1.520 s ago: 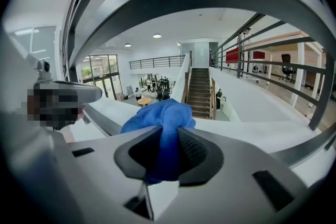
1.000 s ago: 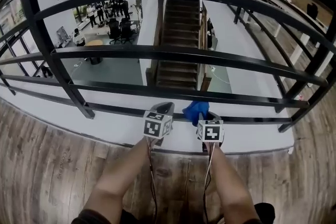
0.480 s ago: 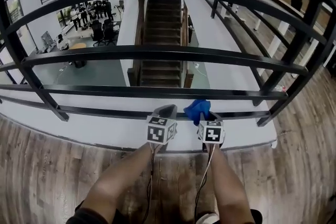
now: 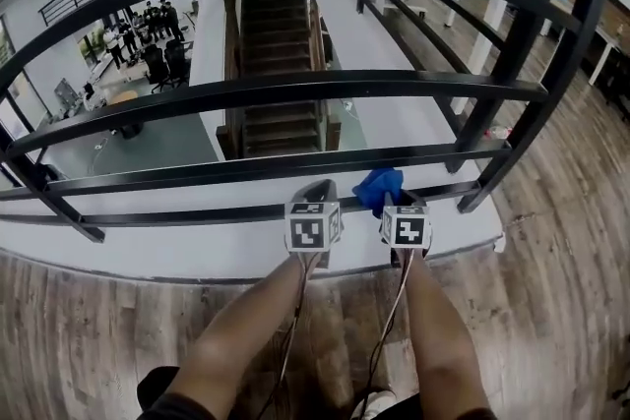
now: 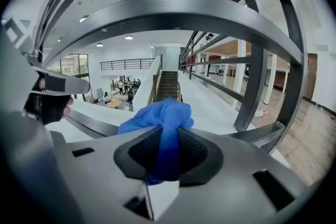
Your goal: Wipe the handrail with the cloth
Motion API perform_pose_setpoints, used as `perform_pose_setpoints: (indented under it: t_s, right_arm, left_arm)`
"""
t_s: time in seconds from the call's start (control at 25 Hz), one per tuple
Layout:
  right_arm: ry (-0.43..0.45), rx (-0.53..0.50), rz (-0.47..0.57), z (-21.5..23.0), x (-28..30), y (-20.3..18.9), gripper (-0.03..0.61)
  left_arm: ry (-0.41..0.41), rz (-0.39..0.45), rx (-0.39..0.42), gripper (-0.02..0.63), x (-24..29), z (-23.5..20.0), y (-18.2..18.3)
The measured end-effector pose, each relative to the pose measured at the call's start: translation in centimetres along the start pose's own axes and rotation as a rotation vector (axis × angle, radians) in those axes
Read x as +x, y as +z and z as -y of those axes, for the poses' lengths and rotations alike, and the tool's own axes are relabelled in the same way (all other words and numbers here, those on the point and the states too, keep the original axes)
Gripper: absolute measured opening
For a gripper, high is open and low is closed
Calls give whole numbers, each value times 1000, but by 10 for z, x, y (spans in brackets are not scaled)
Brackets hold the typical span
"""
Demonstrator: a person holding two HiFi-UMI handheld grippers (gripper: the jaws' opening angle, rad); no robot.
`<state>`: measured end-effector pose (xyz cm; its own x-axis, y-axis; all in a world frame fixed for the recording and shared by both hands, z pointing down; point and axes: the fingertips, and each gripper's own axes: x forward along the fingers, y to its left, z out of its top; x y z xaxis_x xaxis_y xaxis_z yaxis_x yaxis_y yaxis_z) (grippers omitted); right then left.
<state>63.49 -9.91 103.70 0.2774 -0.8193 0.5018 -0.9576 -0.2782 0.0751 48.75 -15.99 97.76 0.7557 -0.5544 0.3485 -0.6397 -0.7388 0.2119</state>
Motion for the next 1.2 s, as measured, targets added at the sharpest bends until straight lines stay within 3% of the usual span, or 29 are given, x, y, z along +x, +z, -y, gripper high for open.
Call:
perform_pose_setpoints:
  t_s: [0.28, 0.76, 1.04, 1.2]
  right_arm:
    - [-41, 3, 12, 78, -2, -5, 92]
    - [-147, 30, -7, 212, -4, -8, 92]
    - [-213, 33, 30, 244, -7, -12, 92]
    - [-210, 101, 92, 227, -17, -8, 92]
  left_arm:
    - [-57, -13, 42, 5, 47, 68, -10]
    - [-150, -67, 32, 5, 108, 166, -9]
    - [-190, -63, 23, 4, 114, 170, -19]
    - [-196, -27, 44, 5, 98, 147, -16]
